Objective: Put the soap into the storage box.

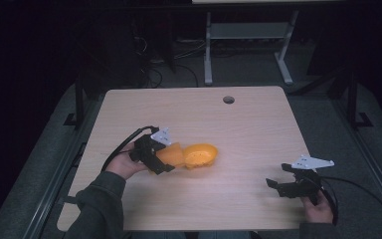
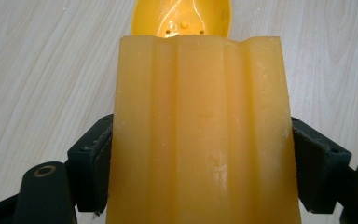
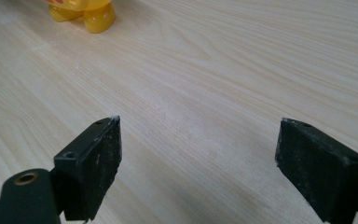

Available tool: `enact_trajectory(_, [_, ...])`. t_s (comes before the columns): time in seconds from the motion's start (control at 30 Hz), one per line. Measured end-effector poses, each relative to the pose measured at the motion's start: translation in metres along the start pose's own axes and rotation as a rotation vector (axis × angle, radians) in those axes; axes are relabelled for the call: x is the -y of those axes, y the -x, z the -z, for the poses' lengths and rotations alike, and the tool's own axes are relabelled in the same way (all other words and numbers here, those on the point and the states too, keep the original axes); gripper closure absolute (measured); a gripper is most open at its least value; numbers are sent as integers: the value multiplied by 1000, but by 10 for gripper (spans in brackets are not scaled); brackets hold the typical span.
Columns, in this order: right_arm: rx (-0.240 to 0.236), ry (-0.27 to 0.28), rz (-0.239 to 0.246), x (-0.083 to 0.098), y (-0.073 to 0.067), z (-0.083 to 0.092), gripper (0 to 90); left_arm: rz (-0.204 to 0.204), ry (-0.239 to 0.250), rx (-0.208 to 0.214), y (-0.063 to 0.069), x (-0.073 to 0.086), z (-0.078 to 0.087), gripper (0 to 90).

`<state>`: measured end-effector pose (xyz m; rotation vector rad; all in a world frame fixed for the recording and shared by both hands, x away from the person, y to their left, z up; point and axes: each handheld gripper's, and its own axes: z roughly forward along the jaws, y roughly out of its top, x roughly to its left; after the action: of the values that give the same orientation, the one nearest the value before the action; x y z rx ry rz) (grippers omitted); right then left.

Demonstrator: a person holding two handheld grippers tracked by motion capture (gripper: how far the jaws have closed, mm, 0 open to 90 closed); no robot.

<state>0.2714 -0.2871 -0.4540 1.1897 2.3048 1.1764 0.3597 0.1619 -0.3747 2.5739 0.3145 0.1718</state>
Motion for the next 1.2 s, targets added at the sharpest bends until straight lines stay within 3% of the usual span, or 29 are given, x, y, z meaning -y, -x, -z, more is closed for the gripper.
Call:
enact_trajectory(0.43, [-3, 7, 8, 0, 0, 1, 139, -30, -20, 19, -5, -19, -10, 208])
enact_trajectory(1.2, [-4, 16, 13, -1, -1, 2, 139, -54, 2, 41, -11, -44, -26, 208])
